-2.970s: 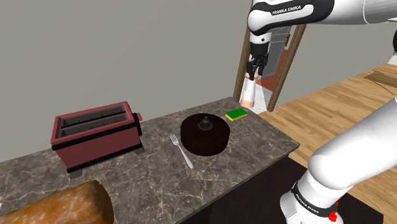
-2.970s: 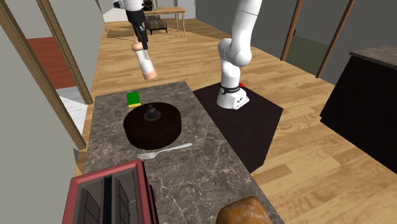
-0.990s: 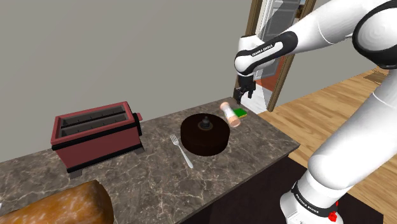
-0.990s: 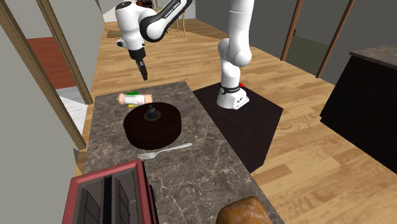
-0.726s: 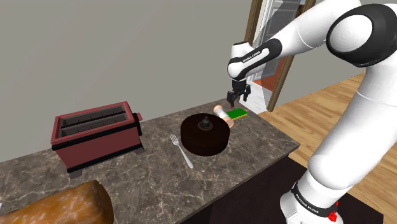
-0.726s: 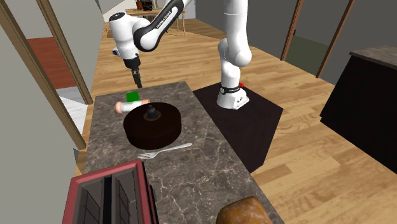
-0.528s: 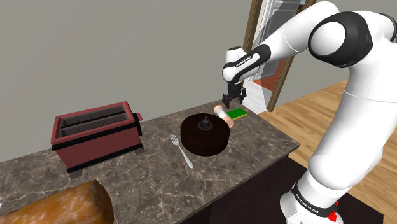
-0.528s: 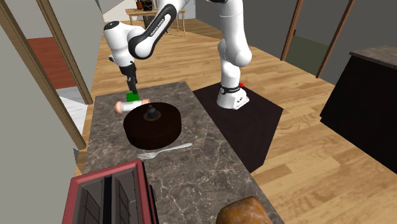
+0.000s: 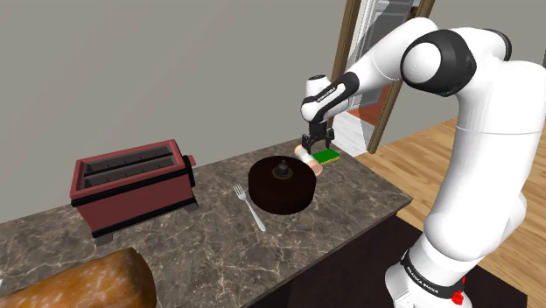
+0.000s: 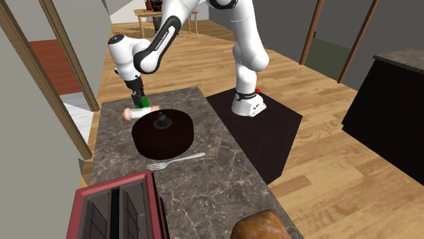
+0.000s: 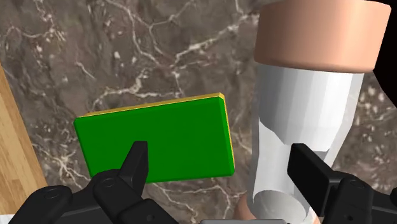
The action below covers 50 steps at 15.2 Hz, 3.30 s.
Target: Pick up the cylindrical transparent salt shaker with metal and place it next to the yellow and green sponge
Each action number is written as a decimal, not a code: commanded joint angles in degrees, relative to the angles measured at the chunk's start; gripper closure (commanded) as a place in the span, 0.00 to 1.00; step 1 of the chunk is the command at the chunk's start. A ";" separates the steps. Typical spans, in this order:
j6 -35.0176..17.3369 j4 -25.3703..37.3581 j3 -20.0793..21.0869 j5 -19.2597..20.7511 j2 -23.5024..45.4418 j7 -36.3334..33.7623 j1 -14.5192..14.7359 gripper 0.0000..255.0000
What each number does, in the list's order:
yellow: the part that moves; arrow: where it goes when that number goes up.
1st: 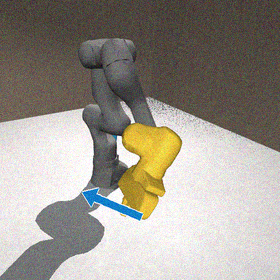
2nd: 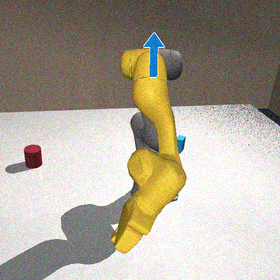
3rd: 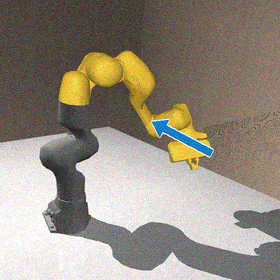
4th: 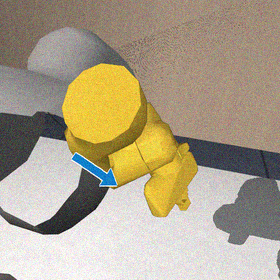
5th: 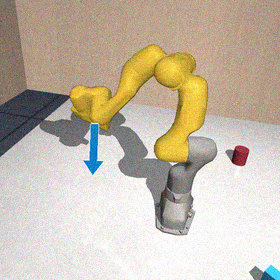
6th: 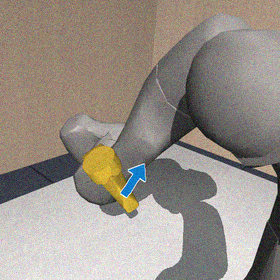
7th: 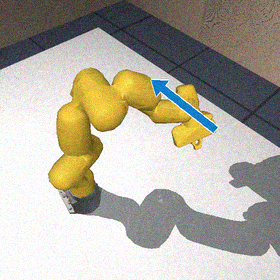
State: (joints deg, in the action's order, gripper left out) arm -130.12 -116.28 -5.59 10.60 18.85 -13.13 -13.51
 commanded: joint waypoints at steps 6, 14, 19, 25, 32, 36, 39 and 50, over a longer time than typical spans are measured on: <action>-2.15 -0.92 -0.15 0.17 1.57 -0.19 -0.23 0.00; -1.90 -1.46 -0.14 0.23 0.83 -0.37 -0.08 1.00; -2.29 -1.97 -0.13 0.34 0.66 -0.59 0.01 1.00; 14.34 15.00 3.95 -10.25 8.89 5.42 -2.99 0.00; 9.82 12.20 3.95 -10.28 10.62 5.44 -3.04 0.00; 9.82 12.20 3.92 -10.29 10.62 5.45 -3.02 0.00; 9.82 12.19 3.90 -10.31 10.61 5.46 -3.00 0.00; 9.91 14.64 4.44 -10.31 8.25 3.55 -1.68 1.00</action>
State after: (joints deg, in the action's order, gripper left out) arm -120.16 -101.61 -1.16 0.29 27.01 -9.58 -15.20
